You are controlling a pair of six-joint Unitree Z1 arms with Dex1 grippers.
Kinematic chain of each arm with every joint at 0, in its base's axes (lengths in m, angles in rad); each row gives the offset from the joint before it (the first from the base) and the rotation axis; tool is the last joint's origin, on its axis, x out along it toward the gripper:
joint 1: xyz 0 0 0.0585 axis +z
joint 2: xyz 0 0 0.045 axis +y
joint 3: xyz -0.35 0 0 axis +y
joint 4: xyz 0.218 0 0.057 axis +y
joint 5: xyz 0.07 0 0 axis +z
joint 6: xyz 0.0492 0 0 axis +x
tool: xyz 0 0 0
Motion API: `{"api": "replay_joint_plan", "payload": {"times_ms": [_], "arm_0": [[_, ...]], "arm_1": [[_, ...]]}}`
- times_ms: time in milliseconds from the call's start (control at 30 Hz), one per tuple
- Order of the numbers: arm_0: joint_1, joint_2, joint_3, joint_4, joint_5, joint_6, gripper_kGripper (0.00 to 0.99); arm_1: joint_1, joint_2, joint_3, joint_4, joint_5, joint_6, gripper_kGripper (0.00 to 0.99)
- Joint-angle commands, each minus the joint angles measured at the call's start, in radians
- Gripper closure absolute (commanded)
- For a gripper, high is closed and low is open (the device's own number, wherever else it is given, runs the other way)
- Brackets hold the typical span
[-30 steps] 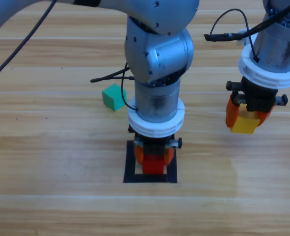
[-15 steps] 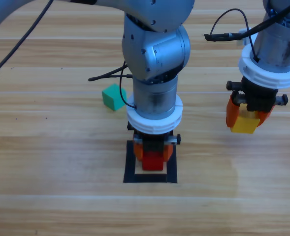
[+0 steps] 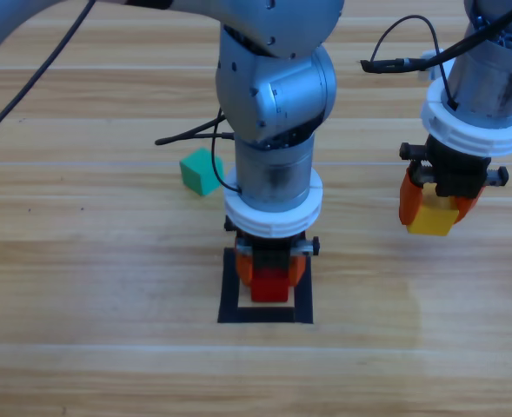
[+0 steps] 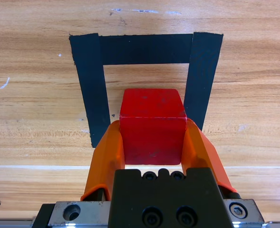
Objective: Stack the blocks in the rectangular block: red at the bottom, yellow in the middle, green on top
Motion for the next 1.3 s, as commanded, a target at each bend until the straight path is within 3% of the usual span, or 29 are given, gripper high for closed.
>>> {"api": "replay_joint_plan", "payload": {"times_ms": [33, 100, 133, 467, 867, 1100, 1300], "arm_0": [[0.008, 0.066, -0.008, -0.010, -0.004, -0.015, 0.537], [0.007, 0.058, -0.008, -0.008, -0.003, -0.018, 0.065], [0.007, 0.055, -0.006, -0.007, -0.003, -0.018, 0.004], [0.008, 0.020, 0.014, -0.004, 0.011, -0.015, 0.000], [0.030, -0.144, -0.100, 0.073, 0.030, 0.033, 0.000], [0.089, -0.239, -0.118, 0.117, 0.027, 0.093, 0.000], [0.200, -0.278, -0.089, 0.127, -0.021, 0.197, 0.000]], "arm_1": [[0.016, -0.052, 0.022, -0.004, -0.008, -0.005, 0.990], [0.016, -0.052, 0.022, -0.004, -0.008, -0.005, 0.990], [0.018, -0.052, 0.022, -0.004, -0.008, -0.005, 0.990], [0.032, -0.081, 0.016, -0.004, -0.011, -0.007, 0.990], [0.110, -0.107, 0.003, 0.017, -0.031, -0.002, 0.990], [0.131, -0.078, 0.002, 0.017, -0.043, 0.010, 0.990], [0.194, 0.004, -0.043, 0.040, -0.063, 0.041, 0.990]]}}
